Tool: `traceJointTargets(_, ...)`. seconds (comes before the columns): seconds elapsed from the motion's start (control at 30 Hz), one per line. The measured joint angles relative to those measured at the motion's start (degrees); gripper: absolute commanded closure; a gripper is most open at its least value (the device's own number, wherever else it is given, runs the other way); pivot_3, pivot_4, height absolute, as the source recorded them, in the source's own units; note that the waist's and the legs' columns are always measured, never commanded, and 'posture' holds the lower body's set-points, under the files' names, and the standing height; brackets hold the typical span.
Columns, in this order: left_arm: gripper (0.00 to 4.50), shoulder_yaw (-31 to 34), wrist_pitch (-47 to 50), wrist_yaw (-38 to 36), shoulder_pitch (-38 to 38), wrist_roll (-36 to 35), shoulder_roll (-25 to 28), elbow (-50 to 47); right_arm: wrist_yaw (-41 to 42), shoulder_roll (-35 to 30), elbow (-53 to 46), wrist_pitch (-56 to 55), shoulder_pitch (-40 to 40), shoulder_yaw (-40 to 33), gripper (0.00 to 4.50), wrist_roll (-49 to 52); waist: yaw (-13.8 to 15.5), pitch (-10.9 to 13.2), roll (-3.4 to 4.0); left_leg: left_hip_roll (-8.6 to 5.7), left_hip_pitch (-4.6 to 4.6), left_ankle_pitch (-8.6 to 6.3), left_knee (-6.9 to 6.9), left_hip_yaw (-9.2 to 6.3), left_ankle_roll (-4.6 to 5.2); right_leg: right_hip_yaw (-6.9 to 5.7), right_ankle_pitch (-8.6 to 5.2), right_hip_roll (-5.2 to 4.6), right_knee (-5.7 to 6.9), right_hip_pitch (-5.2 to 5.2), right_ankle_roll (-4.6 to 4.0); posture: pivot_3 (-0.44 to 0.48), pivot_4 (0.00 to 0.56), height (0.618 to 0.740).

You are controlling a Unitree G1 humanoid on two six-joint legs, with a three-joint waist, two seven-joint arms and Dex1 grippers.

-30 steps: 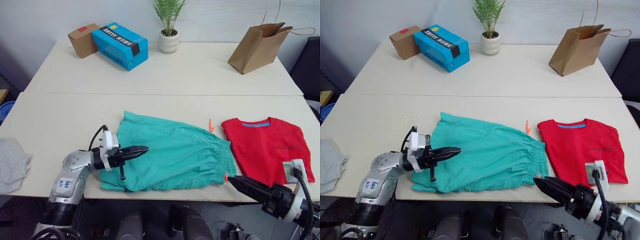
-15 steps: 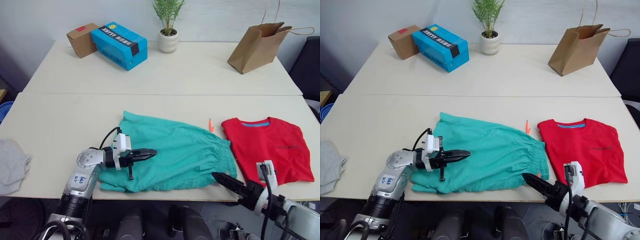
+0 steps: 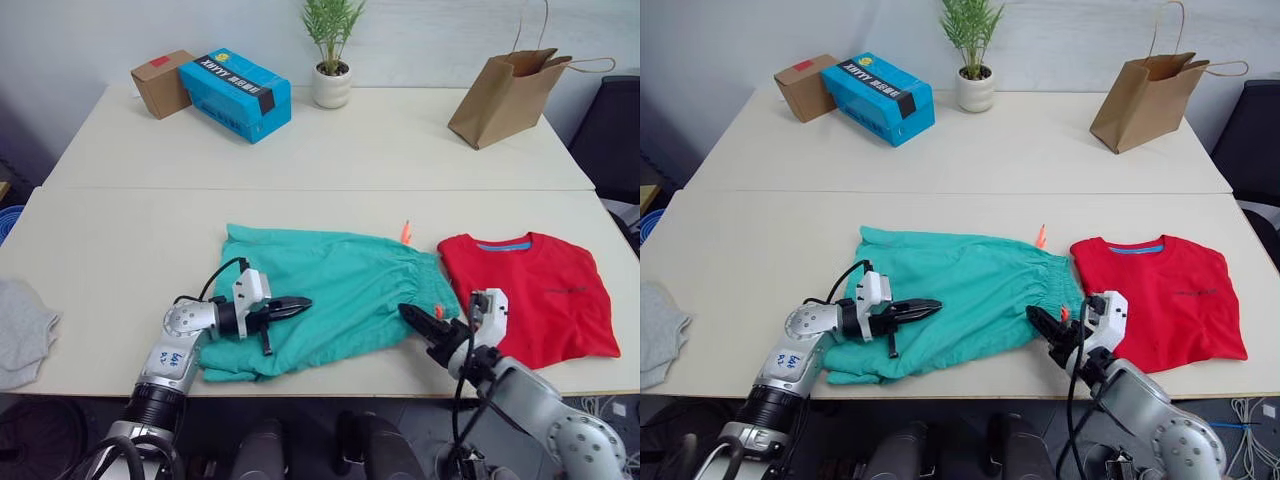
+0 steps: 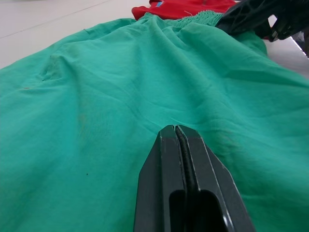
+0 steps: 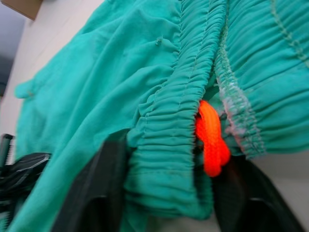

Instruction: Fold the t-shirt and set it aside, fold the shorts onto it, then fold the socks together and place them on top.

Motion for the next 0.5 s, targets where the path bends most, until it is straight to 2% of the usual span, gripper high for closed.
traceJointTargets(0.1, 4.5, 0.7, 1.9, 2.3, -0.7, -0.2, -0.9, -0.1, 3.6, 1.0, 0.6, -2.4, -2.0, 2.3, 4.29, -9.2, 0.2, 0.0, 0.05, -0.01, -0.05, 0.01, -0.01, 0.1, 0.02, 0.07, 0.02, 0.0, 0.06, -0.13, -0.02, 0.0, 0.15, 0.74)
traceJointTargets(0.13, 4.5, 1.0, 3.0, 3.2, -1.3, -0.3, -1.1, -0.1, 4.9, 1.0, 0.6, -3.2, -2.5, 2.7, 4.47, -11.6, 0.2, 0.0, 0.05, -0.01, -0.07, 0.01, 0.0, 0.11, 0.02, 0.07, 0.05, 0.0, 0.08, -0.15, -0.03, 0.0, 0.15, 0.74)
traceJointTargets(0.27, 4.5, 2.2, 7.1, 6.1, -4.6, -0.7, -1.4, -1.1, 11.7, 1.0, 0.5, -7.2, -4.2, 4.1, 4.47, -21.0, 0.2, 0.0, 0.05, -0.05, -0.09, -0.09, -0.02, 0.13, 0.08, 0.07, 0.16, 0.0, 0.1, -0.18, -0.06, 0.0, 0.15, 0.74)
traceJointTargets(0.5, 4.5, 2.2, 10.6, 8.4, -5.7, 0.1, -1.1, -2.1, 20.1, -1.4, 0.5, -14.8, -5.4, 3.9, 4.47, -35.5, 0.1, 0.0, 0.05, -0.25, -0.07, -0.28, 0.0, 0.31, 0.27, 0.14, 0.19, -0.17, 0.08, -0.19, -0.11, 0.0, 0.15, 0.74)
